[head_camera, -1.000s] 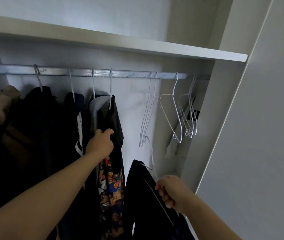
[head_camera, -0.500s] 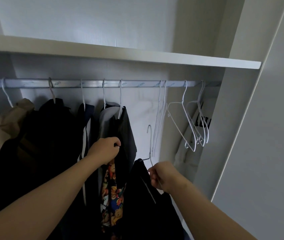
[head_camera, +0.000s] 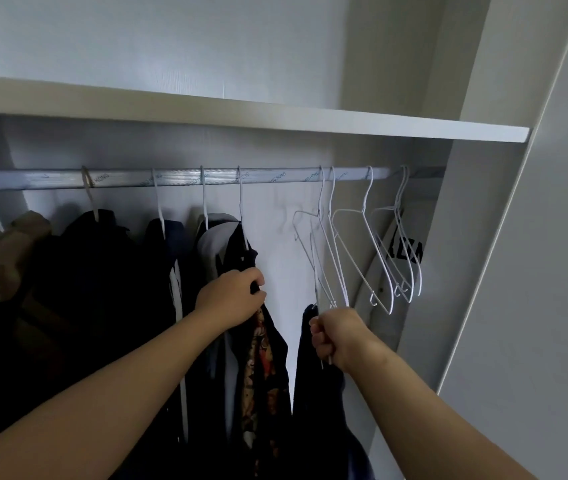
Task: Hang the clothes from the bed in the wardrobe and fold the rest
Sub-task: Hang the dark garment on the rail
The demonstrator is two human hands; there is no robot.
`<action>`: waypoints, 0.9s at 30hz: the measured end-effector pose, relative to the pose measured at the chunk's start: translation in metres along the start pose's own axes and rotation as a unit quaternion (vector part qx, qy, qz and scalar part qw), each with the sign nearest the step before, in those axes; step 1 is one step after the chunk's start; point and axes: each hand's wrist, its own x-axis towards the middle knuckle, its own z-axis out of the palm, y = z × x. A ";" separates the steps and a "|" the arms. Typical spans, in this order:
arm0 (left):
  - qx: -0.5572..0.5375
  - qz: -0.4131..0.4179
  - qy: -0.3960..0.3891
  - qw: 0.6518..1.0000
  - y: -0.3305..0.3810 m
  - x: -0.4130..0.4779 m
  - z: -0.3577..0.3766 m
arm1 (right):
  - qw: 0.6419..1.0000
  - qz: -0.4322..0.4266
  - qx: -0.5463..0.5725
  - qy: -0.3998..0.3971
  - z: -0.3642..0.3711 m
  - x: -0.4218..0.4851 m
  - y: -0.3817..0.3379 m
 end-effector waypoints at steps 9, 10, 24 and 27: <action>0.044 -0.022 -0.032 0.998 -0.002 0.042 -0.004 | 0.994 -0.085 -0.006 -0.075 0.016 0.016 -0.057; 0.049 -0.022 -0.034 0.998 -0.003 0.047 -0.005 | 0.992 -0.096 -0.010 -0.080 0.017 0.019 -0.067; -0.287 -0.069 -0.059 0.954 -0.025 0.074 -0.004 | 0.976 -0.136 -0.082 -0.152 0.057 0.083 -0.132; -0.309 -0.067 -0.052 0.947 -0.024 0.074 0.000 | 0.982 -0.101 -0.082 -0.140 0.063 0.101 -0.119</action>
